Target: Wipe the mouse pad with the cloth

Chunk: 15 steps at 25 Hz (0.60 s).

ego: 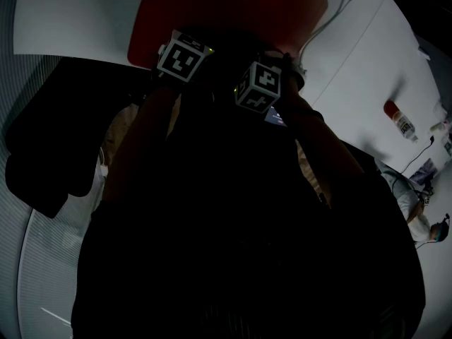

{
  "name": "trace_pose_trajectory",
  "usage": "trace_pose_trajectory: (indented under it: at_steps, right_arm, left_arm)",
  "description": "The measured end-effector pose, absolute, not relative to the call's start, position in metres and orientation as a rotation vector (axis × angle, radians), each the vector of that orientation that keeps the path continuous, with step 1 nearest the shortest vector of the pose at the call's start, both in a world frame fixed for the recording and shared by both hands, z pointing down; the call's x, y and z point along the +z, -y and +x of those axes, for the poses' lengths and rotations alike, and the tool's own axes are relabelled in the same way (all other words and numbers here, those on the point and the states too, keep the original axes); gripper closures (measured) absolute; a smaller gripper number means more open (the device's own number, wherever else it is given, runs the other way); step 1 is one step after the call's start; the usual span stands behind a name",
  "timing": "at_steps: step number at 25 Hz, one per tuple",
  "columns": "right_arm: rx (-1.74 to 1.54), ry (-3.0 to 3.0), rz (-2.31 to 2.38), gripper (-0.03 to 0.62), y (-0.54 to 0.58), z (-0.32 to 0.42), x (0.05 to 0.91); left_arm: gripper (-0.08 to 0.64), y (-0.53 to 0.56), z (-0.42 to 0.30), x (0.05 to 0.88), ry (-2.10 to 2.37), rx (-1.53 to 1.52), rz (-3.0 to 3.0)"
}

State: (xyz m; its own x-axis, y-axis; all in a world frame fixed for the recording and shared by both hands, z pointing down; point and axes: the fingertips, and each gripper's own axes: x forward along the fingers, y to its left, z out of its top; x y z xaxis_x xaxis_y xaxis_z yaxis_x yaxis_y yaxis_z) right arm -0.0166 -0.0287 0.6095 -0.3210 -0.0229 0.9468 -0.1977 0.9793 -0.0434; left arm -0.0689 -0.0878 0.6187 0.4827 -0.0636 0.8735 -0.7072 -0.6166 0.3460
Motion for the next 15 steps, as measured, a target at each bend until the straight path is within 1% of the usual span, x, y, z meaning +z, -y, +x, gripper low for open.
trace_pose_trajectory:
  at_steps: [2, 5, 7, 11, 13, 15]
  right_arm:
    - [0.157, 1.915, 0.094, 0.528, 0.006, -0.034, 0.608]
    - [0.191, 1.969, 0.091, 0.528, 0.017, -0.025, 0.611]
    - [0.179, 1.960, 0.232, 0.526, 0.062, 0.007, 0.614]
    - [0.293, 1.860, 0.552, 0.525, 0.169, 0.094, 0.611]
    - [0.325, 1.839, 0.614, 0.525, 0.193, 0.115, 0.609]
    - [0.325, 1.819, 0.644, 0.526, 0.197, 0.117, 0.606]
  left_arm:
    - [0.552, 0.087, -0.070, 0.618, 0.633, 1.146, 2.009]
    - [0.552, 0.088, -0.068, 0.617, 0.633, 1.147, 2.017]
    - [0.552, 0.088, -0.069, 0.617, 0.637, 1.146, 2.015]
    - [0.552, 0.089, -0.073, 0.618, 0.654, 1.151, 2.008]
    - [0.552, 0.089, -0.073, 0.618, 0.660, 1.148, 2.010]
    - [0.552, 0.090, -0.072, 0.618, 0.662, 1.141, 2.013]
